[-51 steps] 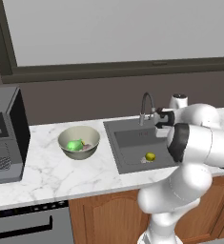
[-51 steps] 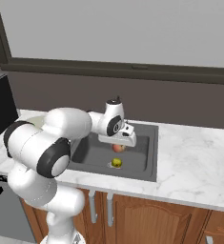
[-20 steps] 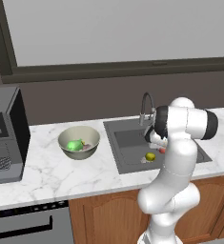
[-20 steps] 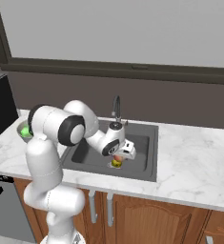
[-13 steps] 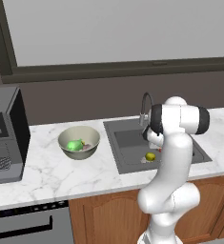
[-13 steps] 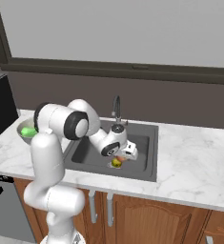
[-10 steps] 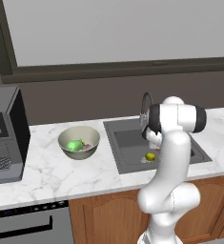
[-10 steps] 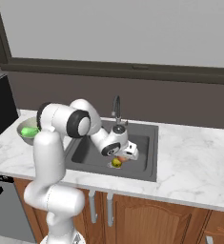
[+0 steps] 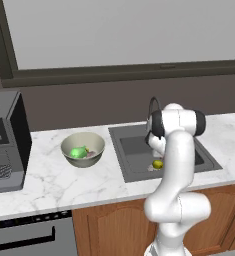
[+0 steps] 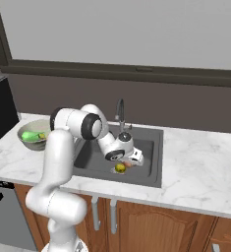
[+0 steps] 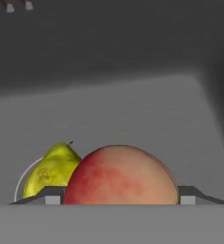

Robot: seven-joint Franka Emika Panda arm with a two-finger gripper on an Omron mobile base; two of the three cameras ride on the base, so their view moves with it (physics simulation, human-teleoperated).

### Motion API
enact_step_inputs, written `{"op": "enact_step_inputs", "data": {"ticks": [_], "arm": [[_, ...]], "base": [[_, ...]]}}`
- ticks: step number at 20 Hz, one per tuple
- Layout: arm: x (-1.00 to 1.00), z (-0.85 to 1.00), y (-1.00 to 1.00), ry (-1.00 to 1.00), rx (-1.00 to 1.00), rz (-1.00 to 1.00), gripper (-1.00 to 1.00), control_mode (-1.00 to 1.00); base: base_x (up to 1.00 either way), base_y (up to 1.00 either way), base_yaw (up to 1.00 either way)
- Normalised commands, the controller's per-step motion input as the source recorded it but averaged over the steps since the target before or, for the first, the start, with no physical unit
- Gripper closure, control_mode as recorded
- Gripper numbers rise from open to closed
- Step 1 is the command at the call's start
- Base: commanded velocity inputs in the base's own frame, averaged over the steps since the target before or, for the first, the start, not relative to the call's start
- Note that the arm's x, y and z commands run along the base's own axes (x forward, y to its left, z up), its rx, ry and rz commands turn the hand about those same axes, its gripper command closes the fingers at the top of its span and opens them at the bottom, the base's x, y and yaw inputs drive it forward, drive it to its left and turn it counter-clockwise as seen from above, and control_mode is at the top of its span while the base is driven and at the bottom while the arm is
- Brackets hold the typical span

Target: There is a mixed pile of frozen fruits and vegetables on the counter. Locate all the frozen vegetables and place the items in a bowl on the counter. Take all the frozen fruits and defrost them in a running sink.

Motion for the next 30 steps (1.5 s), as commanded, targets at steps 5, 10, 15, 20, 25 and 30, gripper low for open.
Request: {"op": "enact_step_inputs", "data": {"ticks": [5, 10, 15, 20, 25, 30], "arm": [[0.36, -0.53, 0.0, -0.02, 0.0, 0.0, 1.0, -1.0], [0.41, -0.52, 0.0, -0.03, 0.0, 0.0, 1.0, -1.0], [0.29, -0.36, 0.02, -0.06, 0.0, 0.0, 1.0, -1.0], [0.09, -0.16, 0.15, 0.0, 0.0, 0.0, -1.0, -1.0], [0.02, -0.03, 0.01, 0.09, 0.0, 0.01, -1.0, -1.0], [0.0, 0.17, 0.0, 0.05, -0.01, -0.01, -1.0, -1.0]], "base": [[0.0, 0.0, 0.0], [0.0, 0.0, 0.0], [0.0, 0.0, 0.0], [0.0, 0.0, 0.0], [0.0, 0.0, 0.0], [0.0, 0.0, 0.0]]}}
